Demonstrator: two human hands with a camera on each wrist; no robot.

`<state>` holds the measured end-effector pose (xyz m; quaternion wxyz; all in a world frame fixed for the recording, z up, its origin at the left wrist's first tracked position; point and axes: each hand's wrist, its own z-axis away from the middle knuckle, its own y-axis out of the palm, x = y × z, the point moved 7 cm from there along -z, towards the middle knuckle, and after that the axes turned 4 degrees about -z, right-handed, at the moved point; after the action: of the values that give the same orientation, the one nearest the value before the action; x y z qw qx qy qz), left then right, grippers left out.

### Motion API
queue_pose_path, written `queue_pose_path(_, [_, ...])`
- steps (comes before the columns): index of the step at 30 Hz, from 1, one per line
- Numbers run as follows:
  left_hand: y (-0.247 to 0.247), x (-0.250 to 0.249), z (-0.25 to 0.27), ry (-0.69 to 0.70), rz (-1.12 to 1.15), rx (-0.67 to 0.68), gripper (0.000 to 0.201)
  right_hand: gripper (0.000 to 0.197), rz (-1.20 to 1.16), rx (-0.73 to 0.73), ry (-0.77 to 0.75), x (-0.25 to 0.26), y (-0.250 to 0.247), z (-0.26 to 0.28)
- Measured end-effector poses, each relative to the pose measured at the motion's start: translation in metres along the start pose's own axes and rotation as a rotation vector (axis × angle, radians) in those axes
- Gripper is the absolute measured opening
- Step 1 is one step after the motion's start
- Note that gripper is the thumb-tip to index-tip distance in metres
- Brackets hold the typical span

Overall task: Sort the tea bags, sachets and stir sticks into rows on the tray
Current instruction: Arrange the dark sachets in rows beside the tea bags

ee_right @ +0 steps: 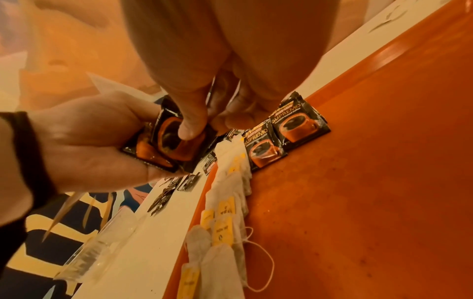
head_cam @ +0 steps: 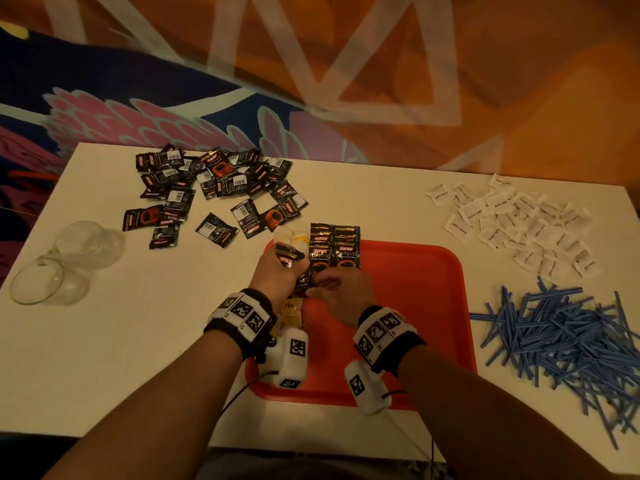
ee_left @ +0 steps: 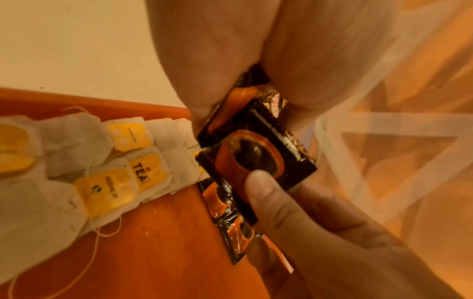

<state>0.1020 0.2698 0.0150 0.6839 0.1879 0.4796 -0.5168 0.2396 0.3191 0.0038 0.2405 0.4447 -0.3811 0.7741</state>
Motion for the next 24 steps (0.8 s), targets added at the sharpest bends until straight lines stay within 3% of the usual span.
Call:
queue_pose_path(4, [-0.002, 0.0, -0.005, 0.022, -0.059, 0.003, 0.028, 0.012, -0.007, -0.001, -0.007, -0.003, 0.008, 0.001])
queue_pose_path(8, [-0.026, 0.015, -0.012, -0.116, -0.024, -0.218, 0.015, 0.022, 0.016, -0.023, 0.178, -0.03, 0.003, -0.007])
queue_pose_path(11, [-0.041, 0.026, -0.014, -0.239, 0.06, -0.287, 0.012, 0.029, 0.072, -0.057, 0.303, -0.048, -0.008, -0.013])
queue_pose_path(15, [-0.052, 0.038, -0.012, -0.307, 0.116, -0.297, 0.01, 0.027, 0.095, -0.093, 0.412, -0.06, -0.014, -0.022])
queue_pose_path(24, [-0.064, 0.048, -0.01, -0.318, 0.127, -0.28, 0.009, 0.016, 0.178, -0.175, 0.46, -0.065, -0.011, -0.034])
